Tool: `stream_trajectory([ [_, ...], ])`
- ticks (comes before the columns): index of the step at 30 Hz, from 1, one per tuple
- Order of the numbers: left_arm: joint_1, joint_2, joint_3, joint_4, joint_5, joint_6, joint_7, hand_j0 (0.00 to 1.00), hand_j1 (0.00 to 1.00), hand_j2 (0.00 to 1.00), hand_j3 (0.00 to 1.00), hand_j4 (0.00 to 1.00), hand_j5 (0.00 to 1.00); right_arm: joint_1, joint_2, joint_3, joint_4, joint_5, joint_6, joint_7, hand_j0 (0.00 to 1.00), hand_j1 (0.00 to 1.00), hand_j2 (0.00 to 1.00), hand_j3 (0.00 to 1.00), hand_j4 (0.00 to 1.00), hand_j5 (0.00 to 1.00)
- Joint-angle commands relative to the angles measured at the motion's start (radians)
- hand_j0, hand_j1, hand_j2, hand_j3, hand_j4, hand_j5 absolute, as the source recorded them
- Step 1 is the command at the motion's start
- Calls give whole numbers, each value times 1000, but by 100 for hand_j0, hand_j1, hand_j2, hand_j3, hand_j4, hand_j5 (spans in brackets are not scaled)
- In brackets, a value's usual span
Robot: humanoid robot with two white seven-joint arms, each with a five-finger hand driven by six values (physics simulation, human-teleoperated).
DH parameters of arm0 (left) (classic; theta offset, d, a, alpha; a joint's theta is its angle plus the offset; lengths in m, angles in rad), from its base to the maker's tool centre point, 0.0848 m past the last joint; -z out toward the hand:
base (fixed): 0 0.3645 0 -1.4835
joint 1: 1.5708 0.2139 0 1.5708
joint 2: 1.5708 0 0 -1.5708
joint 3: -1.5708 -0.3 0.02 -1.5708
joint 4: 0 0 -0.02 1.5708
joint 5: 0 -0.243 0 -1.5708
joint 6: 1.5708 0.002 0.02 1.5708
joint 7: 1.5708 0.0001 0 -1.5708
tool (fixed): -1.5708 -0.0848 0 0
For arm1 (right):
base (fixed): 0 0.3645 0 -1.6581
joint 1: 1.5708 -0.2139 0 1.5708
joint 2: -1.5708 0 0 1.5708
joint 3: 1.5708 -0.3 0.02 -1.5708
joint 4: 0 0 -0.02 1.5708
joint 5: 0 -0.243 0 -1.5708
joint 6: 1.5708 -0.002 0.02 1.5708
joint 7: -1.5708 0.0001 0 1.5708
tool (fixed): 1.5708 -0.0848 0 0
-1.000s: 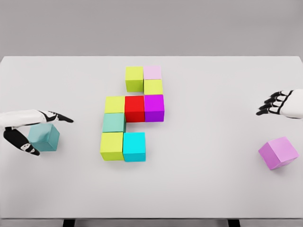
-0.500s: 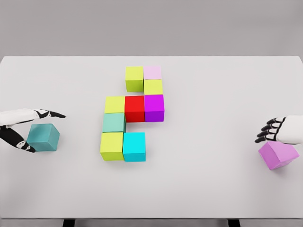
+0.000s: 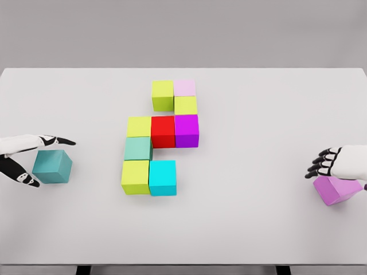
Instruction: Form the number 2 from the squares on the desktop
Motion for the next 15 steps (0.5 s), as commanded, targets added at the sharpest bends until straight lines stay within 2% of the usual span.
stream_trajectory([
  [1,0,1,0,3,7,2,3,100,100,100,100,100,100,0,-4,3,0,-4,2,0,100,100,100,100,100,100],
  [4,2,1,-1,3,4,2,2,100,100,100,100,100,100,6,-4,12,0,-4,2,0,100,100,100,100,100,100],
  [11,3,2,-1,1,-8,2,2,73,73,73,73,73,73,6,-6,14,0,-2,2,0,100,100,100,100,100,100],
  [15,5,2,-1,1,-1,2,2,67,67,67,67,67,67,8,-4,21,1,-4,2,0,100,100,100,100,100,100],
])
